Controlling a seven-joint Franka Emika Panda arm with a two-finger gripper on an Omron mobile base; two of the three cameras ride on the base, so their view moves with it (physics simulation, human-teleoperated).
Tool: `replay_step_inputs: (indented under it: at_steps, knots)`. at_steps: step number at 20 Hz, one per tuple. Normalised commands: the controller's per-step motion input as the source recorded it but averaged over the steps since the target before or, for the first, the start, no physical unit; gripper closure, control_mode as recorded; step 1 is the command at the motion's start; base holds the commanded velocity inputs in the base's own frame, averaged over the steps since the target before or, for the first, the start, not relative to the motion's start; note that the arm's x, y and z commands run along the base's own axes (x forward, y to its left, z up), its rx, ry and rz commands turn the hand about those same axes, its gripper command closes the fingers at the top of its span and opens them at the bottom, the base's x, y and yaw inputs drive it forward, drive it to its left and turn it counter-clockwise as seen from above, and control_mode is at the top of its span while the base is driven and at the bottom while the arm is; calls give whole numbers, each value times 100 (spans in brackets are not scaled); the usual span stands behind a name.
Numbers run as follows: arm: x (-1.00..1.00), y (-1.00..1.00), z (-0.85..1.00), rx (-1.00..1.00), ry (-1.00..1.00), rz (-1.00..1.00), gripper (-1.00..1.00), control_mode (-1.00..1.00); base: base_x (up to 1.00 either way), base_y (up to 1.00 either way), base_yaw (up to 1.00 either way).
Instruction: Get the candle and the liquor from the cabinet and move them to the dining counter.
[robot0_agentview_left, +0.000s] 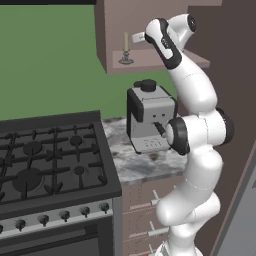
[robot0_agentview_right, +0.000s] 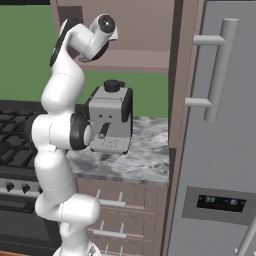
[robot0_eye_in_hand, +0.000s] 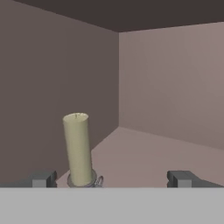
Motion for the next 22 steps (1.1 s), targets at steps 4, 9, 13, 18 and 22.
replay_step_inputs:
  at_steps: [4, 9, 13, 18, 22]
  knots:
    - [15, 5, -11, 0, -4, 0, -100, -100, 0, 0, 0]
    - [16, 12, -2, 0, 0, 0, -100, -100, 0, 0, 0]
    - [14, 18, -3, 0, 0, 0, -100, -100, 0, 0, 0]
    - [13, 17, -5, 0, 0, 0, -100, -100, 0, 0, 0]
    - [12, 11, -3, 0, 0, 0, -100, -100, 0, 0, 0]
